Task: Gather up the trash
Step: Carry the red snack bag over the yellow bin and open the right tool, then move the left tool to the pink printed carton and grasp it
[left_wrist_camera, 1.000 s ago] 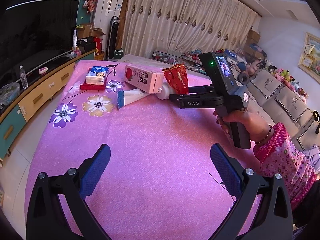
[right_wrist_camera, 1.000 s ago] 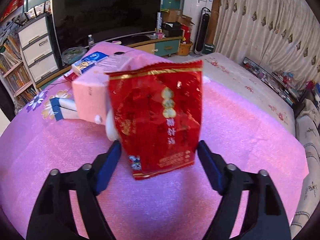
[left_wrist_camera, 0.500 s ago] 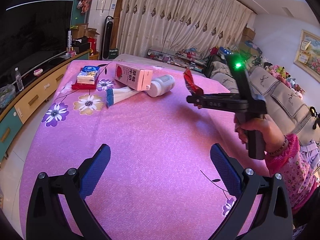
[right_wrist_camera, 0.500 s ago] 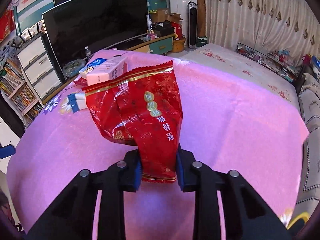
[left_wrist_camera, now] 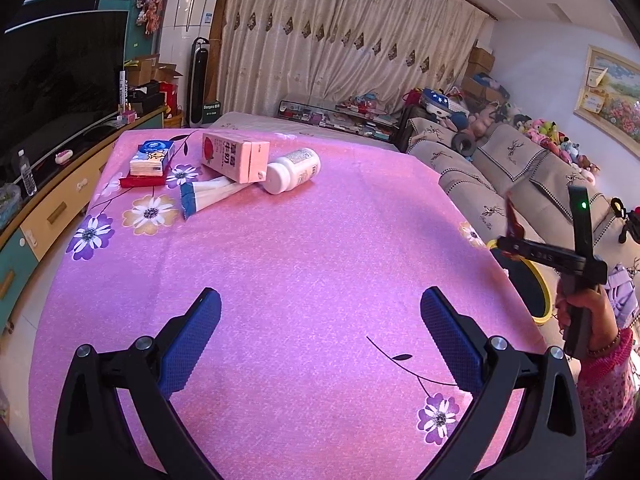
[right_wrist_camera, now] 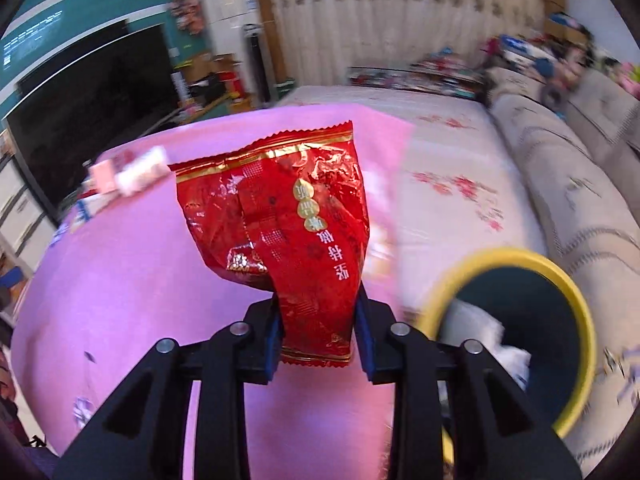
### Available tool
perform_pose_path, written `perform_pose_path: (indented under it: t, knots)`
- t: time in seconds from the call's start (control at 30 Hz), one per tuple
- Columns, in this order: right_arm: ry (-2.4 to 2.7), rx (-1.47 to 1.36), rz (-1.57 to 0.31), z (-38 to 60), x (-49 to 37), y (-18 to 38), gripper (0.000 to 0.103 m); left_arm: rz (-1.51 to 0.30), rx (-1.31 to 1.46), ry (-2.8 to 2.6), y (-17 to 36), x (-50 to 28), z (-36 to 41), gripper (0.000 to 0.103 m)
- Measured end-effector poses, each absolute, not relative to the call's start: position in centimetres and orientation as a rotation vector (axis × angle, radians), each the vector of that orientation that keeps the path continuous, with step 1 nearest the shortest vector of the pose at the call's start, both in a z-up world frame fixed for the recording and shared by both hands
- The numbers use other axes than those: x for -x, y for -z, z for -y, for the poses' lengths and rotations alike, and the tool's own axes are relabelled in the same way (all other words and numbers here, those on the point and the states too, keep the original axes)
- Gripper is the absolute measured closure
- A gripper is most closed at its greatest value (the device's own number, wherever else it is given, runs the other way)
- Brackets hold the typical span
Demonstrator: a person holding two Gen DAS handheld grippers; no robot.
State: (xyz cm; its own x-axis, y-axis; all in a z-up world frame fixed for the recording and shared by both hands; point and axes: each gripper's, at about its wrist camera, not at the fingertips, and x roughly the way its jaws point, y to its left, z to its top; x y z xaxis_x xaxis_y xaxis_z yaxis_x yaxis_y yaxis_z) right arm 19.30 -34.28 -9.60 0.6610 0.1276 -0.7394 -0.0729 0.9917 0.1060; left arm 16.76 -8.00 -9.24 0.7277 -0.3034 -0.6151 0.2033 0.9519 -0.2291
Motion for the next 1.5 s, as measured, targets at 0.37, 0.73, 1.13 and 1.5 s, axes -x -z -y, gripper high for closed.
perform_pose_path:
  t: [0.37,0.73,1.13,1.5]
  knots:
    - [0.180,-0.204,-0.936,45.7,-16.7,15.0,0.054,-0.710,0.103,0.317,9.0,-16.7,10.7,0.005]
    - [0.227,-0.233,-0.919,46.1,-17.2,14.8,0.024,-0.711,0.102,0.310,9.0,-16.7,10.5,0.005]
    - [0.189,-0.230,-0.875,44.4,-17.9,13.6,0.024,-0.693,0.061,0.193,7.9,-20.4,8.8,0.005]
    - [0.156,-0.197,-0.872,42.8,-18.3,13.6,0.024,-0.764,0.200,0.098,6.4,-33.4,6.2,0.005]
